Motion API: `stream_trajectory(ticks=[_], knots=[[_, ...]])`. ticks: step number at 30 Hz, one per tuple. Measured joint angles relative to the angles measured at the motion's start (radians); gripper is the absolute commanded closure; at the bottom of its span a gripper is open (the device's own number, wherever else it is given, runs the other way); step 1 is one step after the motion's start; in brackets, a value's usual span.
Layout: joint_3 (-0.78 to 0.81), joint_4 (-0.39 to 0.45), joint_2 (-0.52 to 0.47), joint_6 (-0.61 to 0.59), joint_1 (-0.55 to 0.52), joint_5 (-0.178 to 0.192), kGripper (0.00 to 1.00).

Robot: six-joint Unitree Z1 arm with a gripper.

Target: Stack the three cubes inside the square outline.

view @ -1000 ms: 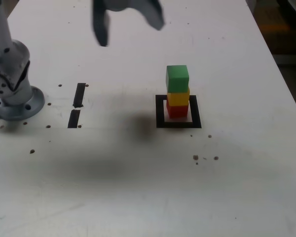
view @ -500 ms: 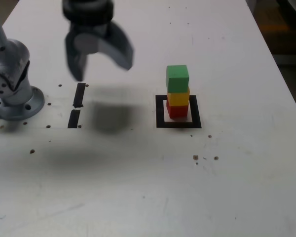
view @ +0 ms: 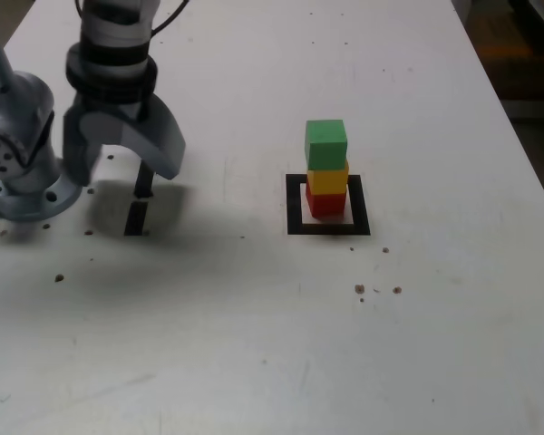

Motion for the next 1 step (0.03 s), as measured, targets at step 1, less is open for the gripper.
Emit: stream_trajectory(ticks=[1], knots=[[0.003, -0.002, 0.000, 0.002, 0.001, -0.001, 0.00]])
